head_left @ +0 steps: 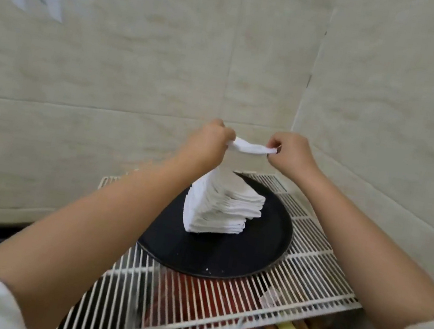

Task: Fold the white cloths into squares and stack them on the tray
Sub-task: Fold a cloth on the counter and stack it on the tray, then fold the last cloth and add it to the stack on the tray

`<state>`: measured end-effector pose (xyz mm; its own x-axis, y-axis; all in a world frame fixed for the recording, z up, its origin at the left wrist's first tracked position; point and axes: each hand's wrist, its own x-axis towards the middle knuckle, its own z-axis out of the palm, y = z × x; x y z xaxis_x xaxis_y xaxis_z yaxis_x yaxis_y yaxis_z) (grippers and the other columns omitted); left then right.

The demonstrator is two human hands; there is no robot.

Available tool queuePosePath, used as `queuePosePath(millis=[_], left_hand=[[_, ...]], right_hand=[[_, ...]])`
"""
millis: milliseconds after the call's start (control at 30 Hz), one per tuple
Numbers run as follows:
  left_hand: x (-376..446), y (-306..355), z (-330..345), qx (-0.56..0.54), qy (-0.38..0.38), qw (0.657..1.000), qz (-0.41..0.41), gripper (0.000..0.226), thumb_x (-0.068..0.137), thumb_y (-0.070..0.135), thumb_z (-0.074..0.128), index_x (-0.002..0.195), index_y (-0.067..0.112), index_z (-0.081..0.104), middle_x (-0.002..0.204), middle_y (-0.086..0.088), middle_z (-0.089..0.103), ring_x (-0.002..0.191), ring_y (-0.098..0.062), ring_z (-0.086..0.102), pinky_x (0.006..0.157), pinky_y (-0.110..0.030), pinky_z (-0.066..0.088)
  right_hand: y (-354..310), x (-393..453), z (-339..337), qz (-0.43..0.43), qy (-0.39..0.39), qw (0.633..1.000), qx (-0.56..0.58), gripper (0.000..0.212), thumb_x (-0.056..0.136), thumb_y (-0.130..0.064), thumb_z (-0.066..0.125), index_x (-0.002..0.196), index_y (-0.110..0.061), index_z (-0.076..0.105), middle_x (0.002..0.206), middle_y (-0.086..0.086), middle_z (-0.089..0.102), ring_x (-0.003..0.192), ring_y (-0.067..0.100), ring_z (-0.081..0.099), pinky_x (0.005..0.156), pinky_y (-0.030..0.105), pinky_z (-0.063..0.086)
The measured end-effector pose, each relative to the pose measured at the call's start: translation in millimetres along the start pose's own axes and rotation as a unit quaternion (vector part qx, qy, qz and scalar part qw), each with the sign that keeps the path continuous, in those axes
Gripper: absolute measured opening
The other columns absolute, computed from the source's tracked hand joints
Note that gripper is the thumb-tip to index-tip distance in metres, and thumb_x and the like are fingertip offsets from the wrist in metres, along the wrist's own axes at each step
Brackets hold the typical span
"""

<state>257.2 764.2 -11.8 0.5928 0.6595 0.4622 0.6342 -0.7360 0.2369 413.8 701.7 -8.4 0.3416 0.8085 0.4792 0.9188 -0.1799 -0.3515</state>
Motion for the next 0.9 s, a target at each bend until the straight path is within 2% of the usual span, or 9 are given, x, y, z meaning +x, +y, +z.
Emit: queuePosePath(millis=[100, 167, 267, 433, 500, 567, 633, 733, 900], left_hand=[[-22, 0, 28, 0.065, -0.108, 0.992, -0.01, 0.034, 0.095, 0.007, 0.043, 0.128, 0.01, 0.054, 0.127, -0.015, 0.05, 0.112, -0.033, 0.052, 0.089, -0.036, 0.042], [-33, 3, 38, 0.09, -0.14, 0.986, -0.01, 0.035, 0.095, 0.01, 0.044, 0.129, 0.012, 0.052, 0.128, -0.012, 0.049, 0.112, -0.032, 0.052, 0.088, -0.037, 0.044], [-38, 11, 40, 0.111, -0.124, 0.986, -0.011, 0.036, 0.093, 0.009, 0.043, 0.128, 0.01, 0.052, 0.126, -0.012, 0.05, 0.109, -0.033, 0.053, 0.084, -0.037, 0.045], [-43, 21, 42, 0.139, -0.136, 0.98, -0.028, 0.034, 0.094, 0.006, 0.041, 0.126, 0.007, 0.05, 0.124, -0.014, 0.05, 0.107, -0.033, 0.054, 0.085, -0.041, 0.049], [-49, 24, 44, 0.144, -0.142, 0.979, -0.038, 0.033, 0.094, 0.006, 0.042, 0.126, 0.007, 0.048, 0.122, -0.014, 0.05, 0.106, -0.034, 0.055, 0.078, -0.039, 0.048], [-60, 24, 42, 0.15, -0.13, 0.978, -0.059, 0.033, 0.093, 0.008, 0.043, 0.127, 0.009, 0.045, 0.122, -0.013, 0.049, 0.104, -0.033, 0.054, 0.07, -0.037, 0.042], [-80, 18, 32, 0.141, -0.11, 0.98, -0.089, 0.036, 0.093, 0.012, 0.044, 0.128, 0.011, 0.043, 0.126, -0.012, 0.049, 0.108, -0.033, 0.053, 0.075, -0.04, 0.044], [-126, -2, -2, 0.149, -0.073, 0.977, -0.132, 0.035, 0.092, 0.016, 0.044, 0.126, 0.01, 0.046, 0.127, -0.013, 0.049, 0.117, -0.034, 0.048, 0.088, -0.043, 0.044], [-251, -58, -88, 0.219, -0.058, 0.943, -0.242, 0.032, 0.095, 0.021, 0.042, 0.123, 0.009, 0.047, 0.129, -0.013, 0.049, 0.121, -0.032, 0.044, 0.091, -0.041, 0.042]], right_hand=[[32, -23, 38, -0.033, -0.102, 0.994, -0.009, 0.019, 0.076, 0.005, 0.053, 0.088, 0.001, 0.067, 0.093, 0.02, 0.068, 0.092, 0.033, 0.06, 0.068, 0.031, 0.039], [46, -35, 51, -0.054, -0.131, 0.99, 0.009, 0.02, 0.074, 0.008, 0.05, 0.084, 0.001, 0.066, 0.09, 0.018, 0.067, 0.089, 0.033, 0.059, 0.072, 0.035, 0.043], [55, -41, 57, -0.071, -0.12, 0.989, 0.04, 0.022, 0.074, 0.01, 0.049, 0.084, 0.003, 0.067, 0.09, 0.016, 0.067, 0.088, 0.03, 0.058, 0.074, 0.034, 0.043], [64, -45, 63, -0.055, -0.122, 0.99, 0.05, 0.023, 0.073, 0.009, 0.049, 0.081, 0.001, 0.069, 0.087, 0.017, 0.068, 0.083, 0.03, 0.059, 0.065, 0.026, 0.033], [66, -46, 63, -0.044, -0.13, 0.99, 0.044, 0.021, 0.074, 0.005, 0.05, 0.08, -0.003, 0.069, 0.088, 0.018, 0.067, 0.083, 0.03, 0.059, 0.064, 0.027, 0.034], [61, -50, 60, -0.049, -0.153, 0.987, 0.01, 0.025, 0.076, 0.0, 0.052, 0.094, -0.006, 0.068, 0.099, 0.017, 0.065, 0.093, 0.032, 0.06, 0.068, 0.027, 0.037], [48, -58, 54, -0.06, -0.167, 0.983, -0.042, 0.036, 0.077, -0.004, 0.054, 0.112, -0.007, 0.061, 0.114, 0.016, 0.06, 0.105, 0.032, 0.056, 0.08, 0.032, 0.046], [12, -80, 45, -0.081, -0.13, 0.982, -0.107, 0.045, 0.082, -0.011, 0.053, 0.127, -0.008, 0.05, 0.127, 0.015, 0.052, 0.118, 0.032, 0.048, 0.095, 0.038, 0.043], [-114, -137, 45, -0.195, -0.126, 0.97, -0.064, 0.044, 0.087, -0.018, 0.051, 0.13, -0.008, 0.048, 0.13, 0.016, 0.052, 0.12, 0.033, 0.046, 0.097, 0.039, 0.041]])
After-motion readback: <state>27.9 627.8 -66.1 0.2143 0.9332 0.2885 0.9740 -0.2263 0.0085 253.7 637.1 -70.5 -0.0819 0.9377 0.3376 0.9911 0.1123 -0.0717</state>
